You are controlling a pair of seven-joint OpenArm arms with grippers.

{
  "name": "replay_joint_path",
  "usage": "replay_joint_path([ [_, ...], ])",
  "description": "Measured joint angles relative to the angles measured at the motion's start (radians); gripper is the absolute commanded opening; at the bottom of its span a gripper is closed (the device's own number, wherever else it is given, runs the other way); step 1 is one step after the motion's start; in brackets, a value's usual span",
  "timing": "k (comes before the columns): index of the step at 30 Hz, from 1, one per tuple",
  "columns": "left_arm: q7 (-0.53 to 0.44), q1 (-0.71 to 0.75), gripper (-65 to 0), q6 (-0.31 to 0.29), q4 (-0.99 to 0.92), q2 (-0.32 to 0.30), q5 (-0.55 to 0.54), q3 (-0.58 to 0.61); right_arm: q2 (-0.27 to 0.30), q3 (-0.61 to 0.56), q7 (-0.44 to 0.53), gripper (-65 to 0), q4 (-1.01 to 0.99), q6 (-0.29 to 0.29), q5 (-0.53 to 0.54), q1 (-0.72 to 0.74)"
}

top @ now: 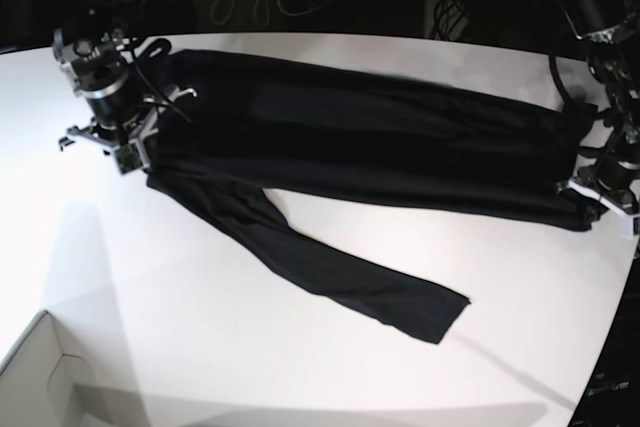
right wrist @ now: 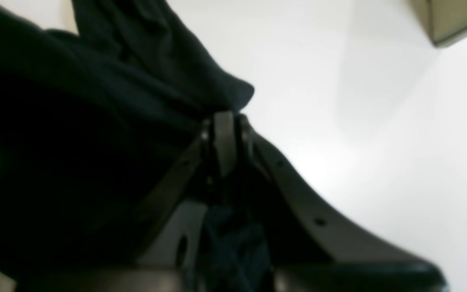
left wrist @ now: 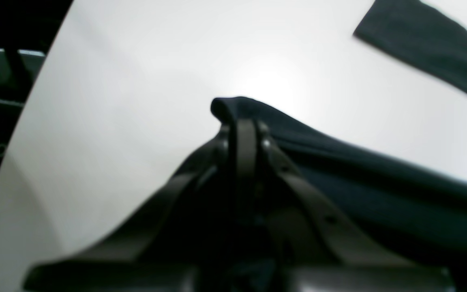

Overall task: Layout the t-shirt on the table in an organized manner, then fold the t-shirt properly
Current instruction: 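Fold the grasped half of the shirt over toward the collar edge with both grippers, then reposition the right gripper on the folded shirt's end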

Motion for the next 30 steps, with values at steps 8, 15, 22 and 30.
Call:
replay_joint_path([
  [8,0.0,0.076,-65.0,0.0,0.003,0.002,0.001,-0.003,0.0,-0.005,0.002,-65.0,0.02,0.0,0.001,-0.09],
  [15,0.0,0.118,-65.0,0.0,0.01,-0.006,0.0,-0.003,0.0,-0.006,0.003,-65.0,0.02,0.0,0.002,-0.137],
  [22,0.023,0.143,-65.0,-0.003,0.081,-0.012,-0.003,-0.061,0.03,-0.008,0.004,-65.0,0.02,0.0,0.002,-0.172],
  [30,0.082,0.14,-65.0,-0.003,0.045,-0.006,0.005,-0.053,0.027,-0.009,0.004,-65.0,0.013,0.0,0.002,-0.197],
])
